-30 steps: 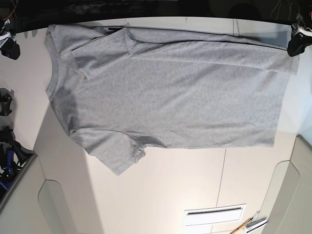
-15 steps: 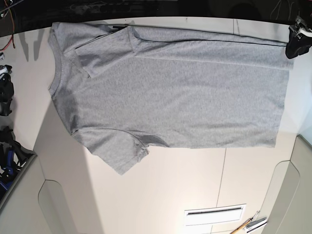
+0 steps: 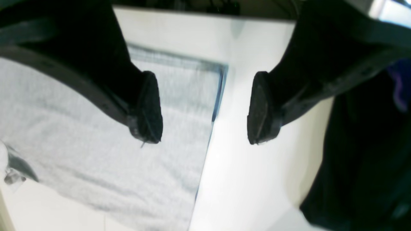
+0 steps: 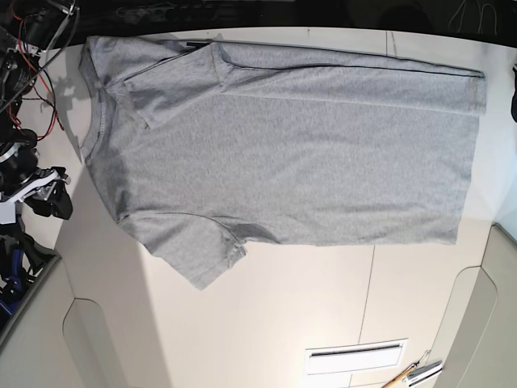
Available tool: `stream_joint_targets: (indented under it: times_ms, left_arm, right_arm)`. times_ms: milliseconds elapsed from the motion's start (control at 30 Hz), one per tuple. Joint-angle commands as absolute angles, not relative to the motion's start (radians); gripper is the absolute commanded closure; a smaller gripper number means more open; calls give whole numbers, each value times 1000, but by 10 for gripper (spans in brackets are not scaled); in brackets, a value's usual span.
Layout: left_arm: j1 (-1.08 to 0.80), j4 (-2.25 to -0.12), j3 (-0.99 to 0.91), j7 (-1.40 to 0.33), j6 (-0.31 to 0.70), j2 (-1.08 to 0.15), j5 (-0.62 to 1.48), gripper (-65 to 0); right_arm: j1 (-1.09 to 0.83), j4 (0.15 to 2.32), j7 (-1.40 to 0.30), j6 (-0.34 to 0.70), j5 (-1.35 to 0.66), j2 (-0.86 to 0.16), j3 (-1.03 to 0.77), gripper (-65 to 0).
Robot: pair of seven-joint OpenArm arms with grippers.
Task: Fold the T-shirt properly
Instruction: 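Release the shoulder edge and move both grippers to the hem corners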
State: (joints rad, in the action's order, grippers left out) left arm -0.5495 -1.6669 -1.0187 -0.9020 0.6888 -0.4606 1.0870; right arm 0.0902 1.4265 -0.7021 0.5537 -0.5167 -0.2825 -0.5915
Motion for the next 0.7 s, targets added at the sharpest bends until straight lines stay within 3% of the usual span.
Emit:
stream_joint_targets:
  times_ms: [0,233,433,667]
  left_arm:
    - [-533,-1682,-1025,-879,698,-494,1096,-444]
    - [-435,-1681,-923,-822,698,-557,1005,-444]
    - [-280,-1638,-701,-712,627,-602,831,-444]
    - [22,-1328,-460,-646,614,-616,686,-444]
  right_arm:
    - [132,1397,-652,553,-526,-302,-583,-294]
    - [269,1091,-582,558,-511,-303,-569,-294]
    - [308,1008,-572,558,-485,-302,-568,-293]
    - [307,1008,-580,557,-459,-302,-568,-293]
